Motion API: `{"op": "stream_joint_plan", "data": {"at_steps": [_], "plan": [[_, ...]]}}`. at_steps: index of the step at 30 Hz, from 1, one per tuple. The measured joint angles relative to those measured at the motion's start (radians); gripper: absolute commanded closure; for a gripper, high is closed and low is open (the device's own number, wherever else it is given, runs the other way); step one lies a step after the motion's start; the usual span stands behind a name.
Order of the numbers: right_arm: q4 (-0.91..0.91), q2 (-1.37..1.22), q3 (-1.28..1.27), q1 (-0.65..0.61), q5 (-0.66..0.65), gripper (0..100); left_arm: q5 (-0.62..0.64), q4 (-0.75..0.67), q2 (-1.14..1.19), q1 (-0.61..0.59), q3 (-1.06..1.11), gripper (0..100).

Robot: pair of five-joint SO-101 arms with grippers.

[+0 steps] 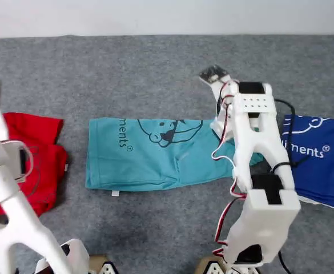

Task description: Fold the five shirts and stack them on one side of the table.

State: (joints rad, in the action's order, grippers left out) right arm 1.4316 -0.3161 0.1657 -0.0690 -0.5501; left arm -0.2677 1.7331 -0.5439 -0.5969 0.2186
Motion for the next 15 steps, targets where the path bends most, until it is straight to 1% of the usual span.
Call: {"op": "stream_joint_plan", "data": {"at_steps": [2, 5, 8, 12, 15], "plan": [[0.068, 0.043, 0.028, -0.015, 0.000, 98.7, 0.000, -0.006, 0.000, 0.057, 0.017, 96], [0.144, 0.115, 0.061, -0.011, -0.002, 98.7, 0.000, -0.055, 0.000, 0.146, 0.075, 88], [0.213, 0.189, 0.077, 0.008, 0.000, 98.7, 0.000, -0.109, 0.029, 0.209, 0.138, 84], [0.278, 0.264, 0.077, 0.100, 0.000, 98.7, 0.034, -0.158, 0.164, 0.264, 0.150, 81], [0.316, 0.292, 0.077, 0.176, 0.000, 98.7, 0.060, -0.173, 0.307, 0.308, 0.135, 80]]}}
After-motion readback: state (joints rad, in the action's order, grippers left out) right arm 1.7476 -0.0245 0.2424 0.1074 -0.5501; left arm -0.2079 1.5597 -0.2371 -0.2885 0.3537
